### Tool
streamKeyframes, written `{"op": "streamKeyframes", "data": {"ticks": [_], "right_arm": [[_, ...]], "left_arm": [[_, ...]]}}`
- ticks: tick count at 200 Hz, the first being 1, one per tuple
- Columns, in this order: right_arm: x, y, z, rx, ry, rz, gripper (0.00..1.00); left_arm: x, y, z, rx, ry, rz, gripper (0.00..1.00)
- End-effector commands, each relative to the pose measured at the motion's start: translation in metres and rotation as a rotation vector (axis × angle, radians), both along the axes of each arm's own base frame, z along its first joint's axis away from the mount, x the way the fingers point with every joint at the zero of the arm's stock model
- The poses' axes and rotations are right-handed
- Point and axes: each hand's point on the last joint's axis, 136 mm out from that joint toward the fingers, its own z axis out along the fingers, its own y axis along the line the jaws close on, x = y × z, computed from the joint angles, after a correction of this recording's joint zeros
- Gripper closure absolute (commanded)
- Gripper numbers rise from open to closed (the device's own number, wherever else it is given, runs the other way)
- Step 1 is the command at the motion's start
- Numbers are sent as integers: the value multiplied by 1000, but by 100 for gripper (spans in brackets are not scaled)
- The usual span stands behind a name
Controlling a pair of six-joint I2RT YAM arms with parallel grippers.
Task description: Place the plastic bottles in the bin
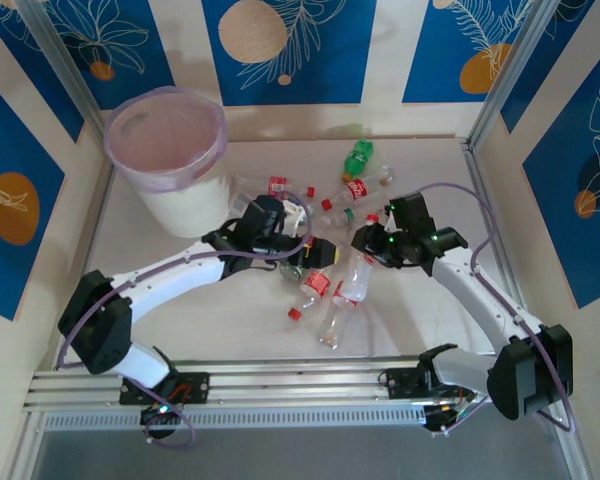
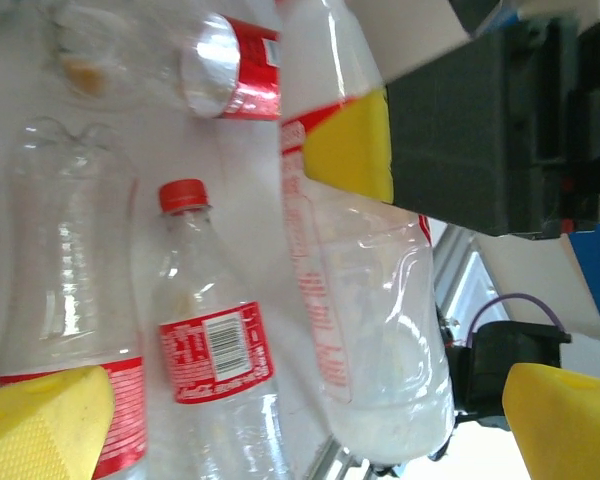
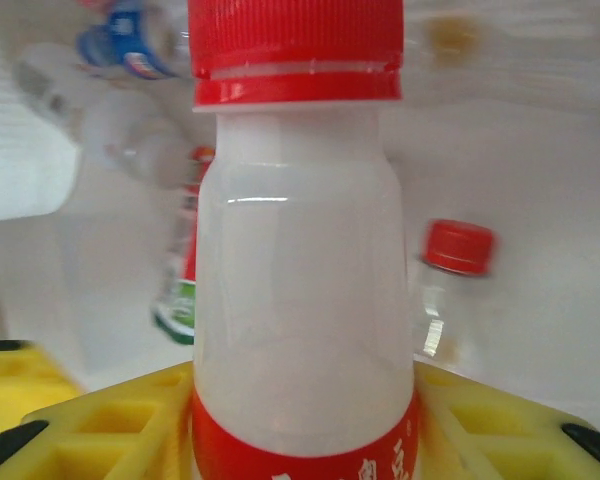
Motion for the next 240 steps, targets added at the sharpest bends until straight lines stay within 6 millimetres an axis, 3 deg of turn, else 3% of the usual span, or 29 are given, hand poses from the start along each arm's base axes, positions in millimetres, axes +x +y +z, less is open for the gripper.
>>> {"op": "streamKeyframes", "data": {"ticks": [1,53,104,165,179,212,240], "right_arm": [[12,29,25,85,-63,62,52],[12,48,27,123,-74,97,52],[11,54,28,139,-80,107,53],[13,53,27,125,-83,103,53],[13,52,28,123,-83,99,47],[12,48,27,109,-78,90,21],[11,41,27,86,-74,78,15]], "left_arm": [[-7,-21,14,-88,10,-49,0],[-7,-36,-7,-92,75,-69,6],[-9,-41,-10,-111,90,-83,14],[-7,-44,-18,-116,121,-71,42],[-6,-44,-21,-116,131,-64,45],[-4,-42,-22,-113,129,-48,48],[-2,-41,-25,-102,129,-37,48]]}}
